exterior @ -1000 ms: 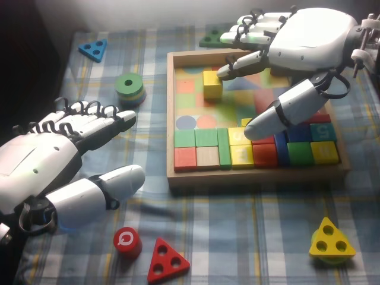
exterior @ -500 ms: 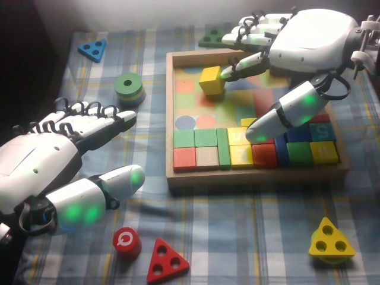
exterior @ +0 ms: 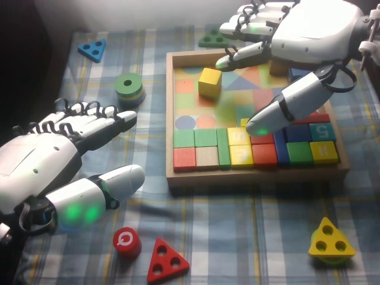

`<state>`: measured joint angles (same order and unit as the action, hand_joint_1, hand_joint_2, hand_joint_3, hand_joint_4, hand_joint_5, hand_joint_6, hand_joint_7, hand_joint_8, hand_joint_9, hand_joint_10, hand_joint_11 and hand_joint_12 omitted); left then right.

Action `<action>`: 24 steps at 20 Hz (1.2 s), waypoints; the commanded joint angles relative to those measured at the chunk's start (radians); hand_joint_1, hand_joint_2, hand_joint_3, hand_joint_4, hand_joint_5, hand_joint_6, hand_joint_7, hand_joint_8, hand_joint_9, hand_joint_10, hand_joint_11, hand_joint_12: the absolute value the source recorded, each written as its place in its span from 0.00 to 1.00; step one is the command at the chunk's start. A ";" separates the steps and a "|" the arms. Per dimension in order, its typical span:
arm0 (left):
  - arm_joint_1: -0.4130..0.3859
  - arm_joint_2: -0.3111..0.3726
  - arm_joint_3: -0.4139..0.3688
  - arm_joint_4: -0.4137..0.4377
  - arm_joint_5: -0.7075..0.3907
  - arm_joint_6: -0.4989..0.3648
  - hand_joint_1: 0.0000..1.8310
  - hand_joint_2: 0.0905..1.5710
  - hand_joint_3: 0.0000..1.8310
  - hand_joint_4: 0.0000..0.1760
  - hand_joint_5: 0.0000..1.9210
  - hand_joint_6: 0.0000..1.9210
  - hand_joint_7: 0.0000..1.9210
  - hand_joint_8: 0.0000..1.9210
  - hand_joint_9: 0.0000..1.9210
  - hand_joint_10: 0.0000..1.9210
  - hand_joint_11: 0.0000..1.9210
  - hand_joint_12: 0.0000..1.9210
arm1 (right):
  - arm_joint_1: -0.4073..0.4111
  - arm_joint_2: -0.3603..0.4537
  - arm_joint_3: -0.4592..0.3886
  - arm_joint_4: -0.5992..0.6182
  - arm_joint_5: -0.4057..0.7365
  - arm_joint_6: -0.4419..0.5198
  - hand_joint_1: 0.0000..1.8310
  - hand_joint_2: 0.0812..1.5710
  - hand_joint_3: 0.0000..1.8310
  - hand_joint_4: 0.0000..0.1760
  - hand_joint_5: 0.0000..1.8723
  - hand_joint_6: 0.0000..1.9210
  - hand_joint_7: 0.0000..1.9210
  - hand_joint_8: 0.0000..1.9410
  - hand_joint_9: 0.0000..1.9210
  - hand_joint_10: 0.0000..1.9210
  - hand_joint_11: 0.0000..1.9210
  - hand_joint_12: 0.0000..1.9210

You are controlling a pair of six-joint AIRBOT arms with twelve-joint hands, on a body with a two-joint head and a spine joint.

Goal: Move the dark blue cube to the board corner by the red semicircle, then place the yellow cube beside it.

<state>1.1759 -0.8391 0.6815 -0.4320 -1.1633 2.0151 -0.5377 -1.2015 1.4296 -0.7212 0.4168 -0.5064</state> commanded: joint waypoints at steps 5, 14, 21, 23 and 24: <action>-0.008 -0.006 0.003 0.030 -0.113 -0.004 0.00 0.76 0.00 0.37 0.14 0.00 0.11 0.00 0.08 0.00 0.01 0.08 | 0.019 0.000 0.026 0.034 0.089 -0.001 0.00 0.40 0.00 0.50 0.20 0.01 0.00 0.00 0.00 0.00 0.00 0.00; -0.008 -0.006 0.004 0.031 -0.113 -0.004 0.00 0.76 0.00 0.33 0.14 0.00 0.11 0.00 0.08 0.00 0.01 0.08 | 0.019 -0.031 0.045 0.034 0.090 -0.001 0.00 0.38 0.00 0.33 0.17 0.00 0.00 0.00 0.00 0.00 0.00 0.00; -0.008 -0.006 0.006 0.031 -0.113 -0.004 0.00 0.77 0.00 0.26 0.14 0.00 0.12 0.00 0.09 0.00 0.02 0.07 | 0.019 -0.032 0.033 0.024 0.096 0.003 0.00 0.40 0.00 0.86 0.07 0.00 0.00 0.00 0.00 0.00 0.00 0.00; -0.008 -0.007 0.006 0.031 -0.113 -0.004 0.00 0.77 0.00 0.25 0.14 0.00 0.12 0.00 0.10 0.00 0.03 0.07 | 0.015 -0.042 0.033 0.003 0.096 0.022 0.00 0.41 0.00 0.97 0.10 0.00 0.00 0.00 0.00 0.00 0.00 0.00; -0.008 -0.007 0.006 0.031 -0.112 -0.004 0.00 0.77 0.00 0.28 0.14 0.00 0.12 0.00 0.09 0.00 0.02 0.07 | 0.005 -0.050 0.034 0.003 0.096 0.022 0.00 0.41 0.00 1.00 0.12 0.01 0.00 0.00 0.00 0.00 0.00 0.00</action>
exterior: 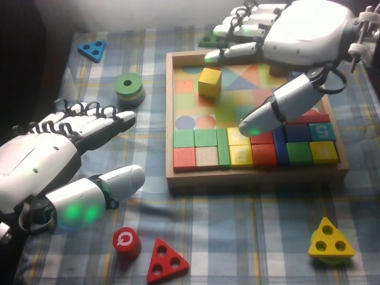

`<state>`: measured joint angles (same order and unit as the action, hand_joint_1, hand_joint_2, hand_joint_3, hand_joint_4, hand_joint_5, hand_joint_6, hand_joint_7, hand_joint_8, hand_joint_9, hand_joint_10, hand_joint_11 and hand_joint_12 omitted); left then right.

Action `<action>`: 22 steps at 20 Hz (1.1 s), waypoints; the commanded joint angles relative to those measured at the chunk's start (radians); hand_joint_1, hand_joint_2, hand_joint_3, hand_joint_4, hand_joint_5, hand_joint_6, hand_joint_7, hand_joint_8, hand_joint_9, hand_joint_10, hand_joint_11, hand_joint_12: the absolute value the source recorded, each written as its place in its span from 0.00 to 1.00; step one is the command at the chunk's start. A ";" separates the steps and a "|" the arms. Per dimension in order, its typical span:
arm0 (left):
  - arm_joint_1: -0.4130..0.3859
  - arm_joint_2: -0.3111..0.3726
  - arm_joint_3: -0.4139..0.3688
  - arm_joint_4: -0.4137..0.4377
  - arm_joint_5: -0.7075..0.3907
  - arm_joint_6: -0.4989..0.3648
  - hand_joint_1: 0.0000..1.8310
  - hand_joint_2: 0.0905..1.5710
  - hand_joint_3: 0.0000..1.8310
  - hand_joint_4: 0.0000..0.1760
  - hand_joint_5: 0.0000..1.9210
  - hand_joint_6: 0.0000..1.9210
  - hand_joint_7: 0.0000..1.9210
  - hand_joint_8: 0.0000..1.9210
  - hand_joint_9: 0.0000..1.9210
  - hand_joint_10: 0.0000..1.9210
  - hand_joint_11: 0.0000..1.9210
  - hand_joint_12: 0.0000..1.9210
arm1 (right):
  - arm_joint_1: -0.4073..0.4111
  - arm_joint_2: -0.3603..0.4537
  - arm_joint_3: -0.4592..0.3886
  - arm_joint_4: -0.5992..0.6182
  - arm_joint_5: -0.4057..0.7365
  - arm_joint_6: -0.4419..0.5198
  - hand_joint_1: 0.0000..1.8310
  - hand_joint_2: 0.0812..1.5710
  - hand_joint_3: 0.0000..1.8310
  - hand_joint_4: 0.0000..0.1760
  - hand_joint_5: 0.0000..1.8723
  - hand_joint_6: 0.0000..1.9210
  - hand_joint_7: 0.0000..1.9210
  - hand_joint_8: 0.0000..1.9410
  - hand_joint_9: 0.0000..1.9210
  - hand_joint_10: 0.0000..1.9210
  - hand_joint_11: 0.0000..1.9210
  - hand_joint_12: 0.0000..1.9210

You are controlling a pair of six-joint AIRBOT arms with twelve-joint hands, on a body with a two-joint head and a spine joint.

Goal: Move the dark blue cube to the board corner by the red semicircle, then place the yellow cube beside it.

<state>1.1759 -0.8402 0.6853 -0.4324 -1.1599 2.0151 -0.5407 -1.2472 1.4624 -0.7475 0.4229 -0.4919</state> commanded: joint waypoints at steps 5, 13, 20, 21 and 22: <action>-0.008 -0.006 0.001 0.032 -0.115 -0.004 0.00 0.76 0.00 0.28 0.13 0.00 0.11 0.00 0.08 0.00 0.01 0.06 | -0.009 -0.025 0.016 0.029 0.089 0.008 0.00 0.44 0.01 0.86 0.13 0.01 0.00 0.00 0.00 0.00 0.00 0.00; -0.008 -0.006 0.000 0.031 -0.115 -0.005 0.00 0.75 0.00 0.36 0.13 0.00 0.12 0.00 0.09 0.00 0.02 0.05 | -0.035 -0.028 0.034 0.014 0.065 0.044 0.00 0.40 0.00 0.97 0.15 0.01 0.00 0.00 0.00 0.00 0.00 0.00; -0.008 -0.006 0.000 0.025 -0.110 -0.005 0.00 0.74 0.00 0.35 0.12 0.00 0.11 0.00 0.08 0.00 0.01 0.04 | -0.068 0.034 -0.011 0.000 0.055 0.083 0.00 0.45 0.01 0.75 0.14 0.00 0.00 0.00 0.00 0.00 0.00 0.00; -0.008 -0.006 -0.001 0.025 -0.110 -0.005 0.00 0.74 0.00 0.35 0.12 0.00 0.11 0.00 0.08 0.00 0.01 0.04 | -0.068 0.047 -0.019 0.000 0.051 0.083 0.00 0.45 0.01 0.75 0.14 0.00 0.00 0.00 0.00 0.00 0.00 0.00; -0.008 -0.006 -0.002 0.024 -0.110 -0.005 0.00 0.75 0.00 0.35 0.12 0.00 0.11 0.00 0.08 0.00 0.02 0.04 | -0.069 0.068 -0.030 0.000 0.044 0.083 0.00 0.45 0.01 0.54 0.16 0.01 0.00 0.00 0.00 0.00 0.00 0.00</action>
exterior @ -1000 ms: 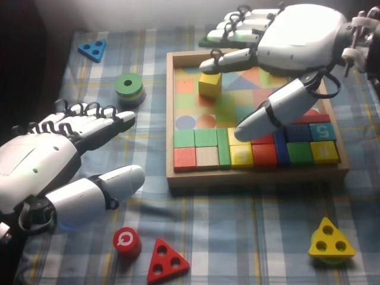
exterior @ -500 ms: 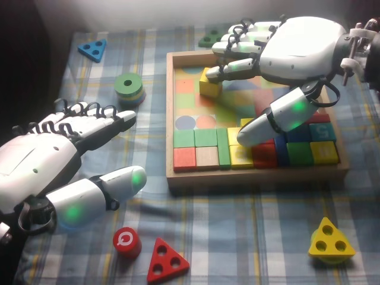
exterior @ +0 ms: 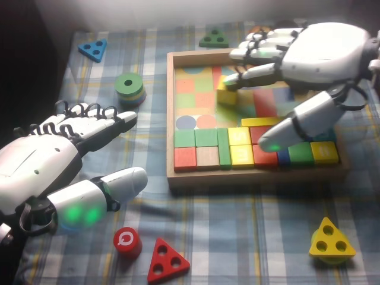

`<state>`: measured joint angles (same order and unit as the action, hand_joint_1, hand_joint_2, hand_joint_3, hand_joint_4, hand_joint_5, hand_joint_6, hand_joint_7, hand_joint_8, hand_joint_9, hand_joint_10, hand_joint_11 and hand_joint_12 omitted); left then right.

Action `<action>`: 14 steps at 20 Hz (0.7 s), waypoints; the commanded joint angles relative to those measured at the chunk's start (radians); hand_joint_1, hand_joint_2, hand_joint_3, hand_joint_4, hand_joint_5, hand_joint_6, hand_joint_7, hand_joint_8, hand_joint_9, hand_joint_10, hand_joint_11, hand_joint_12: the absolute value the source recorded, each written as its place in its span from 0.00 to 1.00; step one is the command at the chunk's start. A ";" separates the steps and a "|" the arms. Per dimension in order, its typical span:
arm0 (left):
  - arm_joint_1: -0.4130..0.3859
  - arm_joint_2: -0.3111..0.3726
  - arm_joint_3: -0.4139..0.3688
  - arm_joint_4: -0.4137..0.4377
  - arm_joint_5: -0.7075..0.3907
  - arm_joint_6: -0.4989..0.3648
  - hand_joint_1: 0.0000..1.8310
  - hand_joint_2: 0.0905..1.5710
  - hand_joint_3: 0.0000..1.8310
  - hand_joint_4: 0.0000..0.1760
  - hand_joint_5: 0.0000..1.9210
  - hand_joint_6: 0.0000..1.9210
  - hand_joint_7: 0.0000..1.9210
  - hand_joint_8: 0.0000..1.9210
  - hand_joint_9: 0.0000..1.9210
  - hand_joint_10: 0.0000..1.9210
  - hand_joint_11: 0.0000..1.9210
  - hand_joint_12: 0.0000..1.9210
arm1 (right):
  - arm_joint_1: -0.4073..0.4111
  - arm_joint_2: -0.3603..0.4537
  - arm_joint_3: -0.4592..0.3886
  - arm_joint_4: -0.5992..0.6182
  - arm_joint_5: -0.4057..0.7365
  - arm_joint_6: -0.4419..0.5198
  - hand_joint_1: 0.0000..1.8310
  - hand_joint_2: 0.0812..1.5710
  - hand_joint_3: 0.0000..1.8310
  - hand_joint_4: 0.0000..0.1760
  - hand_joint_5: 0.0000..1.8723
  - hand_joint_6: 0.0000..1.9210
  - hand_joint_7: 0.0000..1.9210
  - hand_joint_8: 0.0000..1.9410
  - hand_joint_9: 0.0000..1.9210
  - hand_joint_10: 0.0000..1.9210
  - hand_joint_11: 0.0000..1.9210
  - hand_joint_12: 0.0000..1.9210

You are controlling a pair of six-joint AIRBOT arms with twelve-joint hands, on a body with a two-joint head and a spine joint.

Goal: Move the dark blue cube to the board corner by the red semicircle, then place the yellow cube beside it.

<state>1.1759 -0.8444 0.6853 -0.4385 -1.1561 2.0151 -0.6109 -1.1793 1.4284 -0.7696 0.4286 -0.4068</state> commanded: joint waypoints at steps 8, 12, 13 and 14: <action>-0.008 -0.001 -0.003 0.023 -0.107 -0.005 0.00 0.76 0.00 0.29 0.13 0.00 0.12 0.00 0.09 0.00 0.04 0.05 | -0.003 0.082 -0.030 0.022 0.001 -0.002 0.00 0.36 0.00 0.99 0.12 0.00 0.00 0.00 0.00 0.00 0.00 0.00; -0.008 0.000 -0.003 0.023 -0.105 -0.005 0.00 0.77 0.00 0.19 0.13 0.00 0.12 0.00 0.09 0.00 0.04 0.04 | -0.003 0.094 -0.030 0.020 -0.010 -0.003 0.00 0.38 0.00 0.99 0.12 0.00 0.00 0.00 0.00 0.00 0.00 0.00; -0.008 0.000 -0.003 0.023 -0.104 -0.005 0.00 0.78 0.01 0.23 0.14 0.00 0.12 0.00 0.10 0.00 0.04 0.05 | -0.003 0.100 -0.032 0.020 -0.013 -0.003 0.00 0.38 0.00 1.00 0.12 0.00 0.00 0.00 0.00 0.00 0.00 0.00; -0.008 -0.001 -0.003 0.023 -0.103 -0.005 0.00 0.77 0.00 0.30 0.14 0.00 0.12 0.00 0.09 0.00 0.03 0.04 | -0.003 0.106 -0.034 0.020 -0.017 -0.003 0.00 0.38 0.00 0.92 0.12 0.00 0.00 0.00 0.00 0.00 0.00 0.00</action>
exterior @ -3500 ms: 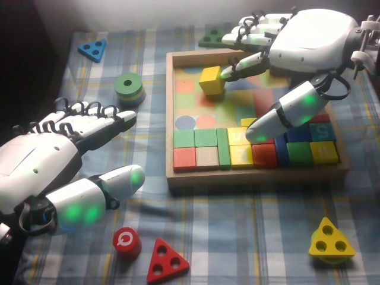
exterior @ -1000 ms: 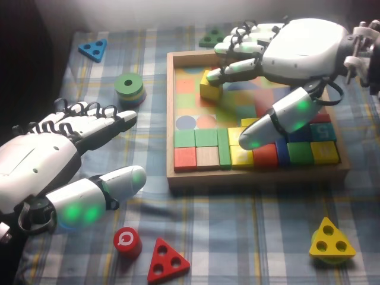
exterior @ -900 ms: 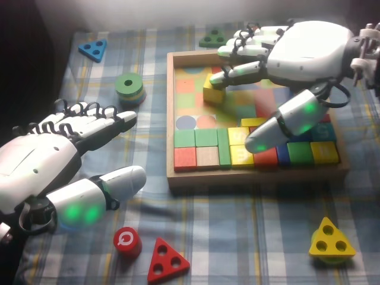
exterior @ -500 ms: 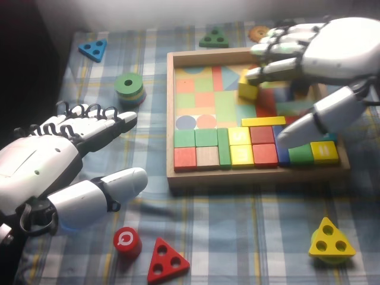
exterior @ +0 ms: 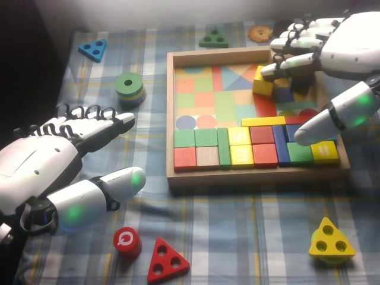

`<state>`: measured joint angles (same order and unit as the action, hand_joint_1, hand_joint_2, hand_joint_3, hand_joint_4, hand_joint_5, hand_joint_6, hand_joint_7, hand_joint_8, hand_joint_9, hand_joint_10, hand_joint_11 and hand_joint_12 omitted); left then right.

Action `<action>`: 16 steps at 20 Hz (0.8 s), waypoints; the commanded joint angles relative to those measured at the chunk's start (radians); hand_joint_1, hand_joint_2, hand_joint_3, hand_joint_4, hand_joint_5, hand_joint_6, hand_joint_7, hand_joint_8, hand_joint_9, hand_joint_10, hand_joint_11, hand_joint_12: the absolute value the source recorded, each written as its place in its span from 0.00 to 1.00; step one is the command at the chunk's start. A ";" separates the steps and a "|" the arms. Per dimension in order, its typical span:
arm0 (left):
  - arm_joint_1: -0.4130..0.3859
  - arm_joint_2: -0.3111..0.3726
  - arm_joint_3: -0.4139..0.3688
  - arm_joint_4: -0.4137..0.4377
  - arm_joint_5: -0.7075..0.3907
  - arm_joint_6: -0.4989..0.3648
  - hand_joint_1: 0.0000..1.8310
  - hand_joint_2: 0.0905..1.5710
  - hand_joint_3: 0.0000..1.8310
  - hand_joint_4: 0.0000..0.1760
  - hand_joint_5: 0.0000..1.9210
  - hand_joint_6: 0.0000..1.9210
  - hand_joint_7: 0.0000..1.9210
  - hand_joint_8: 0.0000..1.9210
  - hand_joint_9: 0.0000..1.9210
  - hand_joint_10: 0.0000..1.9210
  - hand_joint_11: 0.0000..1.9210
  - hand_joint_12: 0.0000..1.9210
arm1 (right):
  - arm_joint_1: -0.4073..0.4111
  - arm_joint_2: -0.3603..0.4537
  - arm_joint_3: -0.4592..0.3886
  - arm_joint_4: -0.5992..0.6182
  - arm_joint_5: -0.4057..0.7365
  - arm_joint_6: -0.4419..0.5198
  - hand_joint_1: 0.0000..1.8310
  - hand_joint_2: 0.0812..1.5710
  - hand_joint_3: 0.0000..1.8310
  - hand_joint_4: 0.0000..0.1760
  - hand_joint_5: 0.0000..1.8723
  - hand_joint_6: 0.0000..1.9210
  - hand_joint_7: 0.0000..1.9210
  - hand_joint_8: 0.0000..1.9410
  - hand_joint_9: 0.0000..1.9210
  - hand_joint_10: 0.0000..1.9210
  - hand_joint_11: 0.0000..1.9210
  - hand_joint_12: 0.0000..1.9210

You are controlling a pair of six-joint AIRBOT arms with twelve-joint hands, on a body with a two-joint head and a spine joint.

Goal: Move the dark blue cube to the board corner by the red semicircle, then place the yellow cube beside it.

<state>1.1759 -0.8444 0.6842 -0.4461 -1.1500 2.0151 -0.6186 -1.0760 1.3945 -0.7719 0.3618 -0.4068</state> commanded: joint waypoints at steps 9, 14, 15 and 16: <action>-0.008 -0.001 -0.002 0.030 -0.106 -0.005 0.00 0.79 0.01 0.17 0.15 0.00 0.12 0.00 0.10 0.00 0.04 0.05 | 0.004 0.030 -0.004 0.014 0.023 -0.025 0.00 0.35 0.00 1.00 0.11 0.00 0.00 0.00 0.00 0.00 0.00 0.00; -0.008 -0.001 -0.002 0.030 -0.105 -0.005 0.00 0.79 0.00 0.20 0.14 0.00 0.12 0.00 0.10 0.00 0.04 0.06 | 0.005 0.039 -0.004 0.014 -0.011 -0.060 0.00 0.35 0.00 1.00 0.10 0.00 0.00 0.00 0.00 0.00 0.00 0.00; -0.008 -0.001 -0.002 0.029 -0.105 -0.005 0.00 0.79 0.00 0.21 0.14 0.00 0.12 0.00 0.10 0.00 0.04 0.06 | 0.005 0.040 -0.003 0.014 -0.015 -0.065 0.00 0.36 0.00 1.00 0.11 0.01 0.00 0.00 0.00 0.00 0.00 0.00; -0.008 -0.001 -0.002 0.028 -0.105 -0.005 0.00 0.79 0.00 0.22 0.14 0.00 0.13 0.00 0.10 0.00 0.04 0.06 | 0.007 0.040 -0.002 0.014 -0.016 -0.066 0.00 0.36 0.00 1.00 0.11 0.01 0.00 0.00 0.00 0.00 0.00 0.00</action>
<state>1.1759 -0.8444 0.6842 -0.4458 -1.1431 2.0148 -0.6182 -1.0382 1.3899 -0.7746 0.3161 -0.4648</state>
